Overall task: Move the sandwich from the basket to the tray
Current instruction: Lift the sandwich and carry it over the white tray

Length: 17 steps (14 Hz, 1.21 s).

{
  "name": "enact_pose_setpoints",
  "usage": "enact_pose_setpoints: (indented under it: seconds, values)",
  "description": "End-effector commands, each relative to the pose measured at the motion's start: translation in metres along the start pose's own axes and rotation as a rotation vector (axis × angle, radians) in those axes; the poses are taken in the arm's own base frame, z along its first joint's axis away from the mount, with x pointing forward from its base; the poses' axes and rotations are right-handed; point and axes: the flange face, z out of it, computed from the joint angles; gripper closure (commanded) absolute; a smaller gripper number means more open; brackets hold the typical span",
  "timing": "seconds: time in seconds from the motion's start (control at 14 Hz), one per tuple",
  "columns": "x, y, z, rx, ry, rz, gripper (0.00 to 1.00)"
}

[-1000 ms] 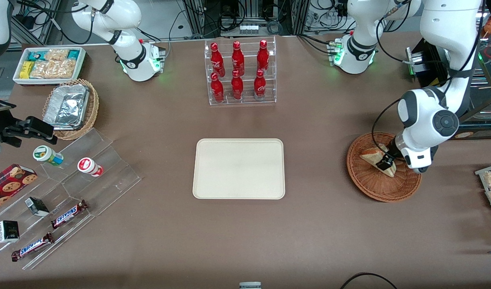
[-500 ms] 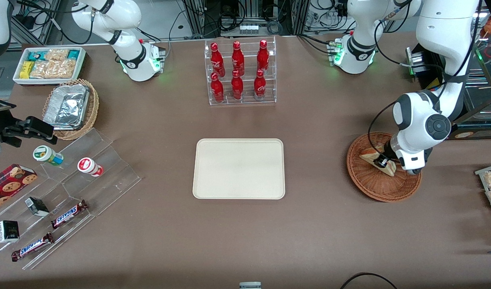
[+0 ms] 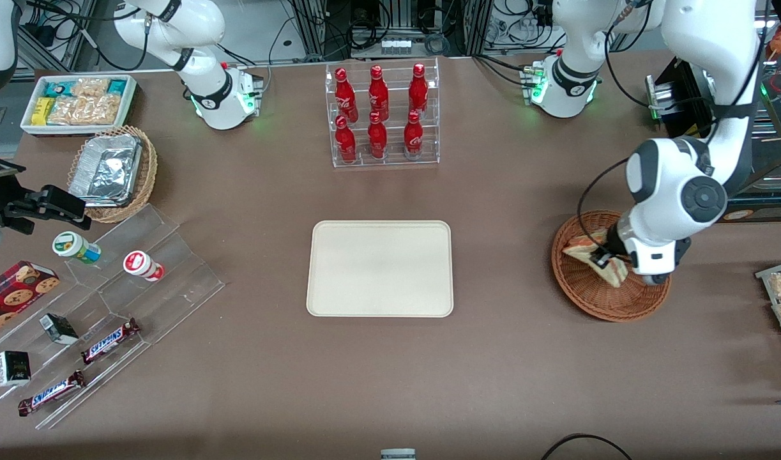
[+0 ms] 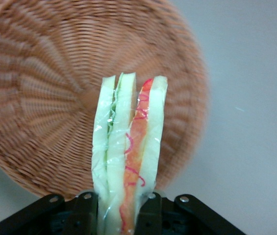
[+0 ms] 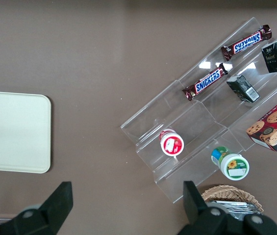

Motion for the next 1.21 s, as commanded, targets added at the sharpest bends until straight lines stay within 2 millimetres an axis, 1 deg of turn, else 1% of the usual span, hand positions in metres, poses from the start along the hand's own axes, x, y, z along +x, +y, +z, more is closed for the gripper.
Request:
enact_pose_setpoints:
  seconds: [0.0,0.07,0.14,0.21,0.29,0.36,0.5,0.64,0.71,0.79,0.86,1.07,1.14]
  values:
    - [-0.050,0.060,0.002,0.011,0.015,0.146,0.84]
    - [-0.066,0.077,0.003,0.010,0.020,0.185,0.84]
    - [-0.077,0.089,-0.001,0.000,0.027,0.211,0.84]
    - [-0.085,0.101,0.002,-0.002,0.024,0.265,0.83]
    - [-0.097,0.114,0.006,-0.006,0.011,0.346,0.82]
    - [-0.116,0.129,0.014,-0.004,-0.005,0.433,0.82]
    - [-0.148,0.156,0.026,-0.018,-0.025,0.596,0.83]
    - [-0.184,0.184,0.038,-0.034,-0.049,0.689,0.83]
    - [-0.198,0.192,0.045,-0.038,-0.063,0.713,0.83]
    - [-0.220,0.200,0.051,-0.037,-0.071,0.748,0.83]
    - [-0.235,0.208,0.053,-0.038,-0.069,0.774,0.83]
    - [-0.269,0.227,0.071,-0.035,-0.077,0.827,0.83]
    - [-0.270,0.228,0.078,-0.030,-0.080,0.832,0.83]
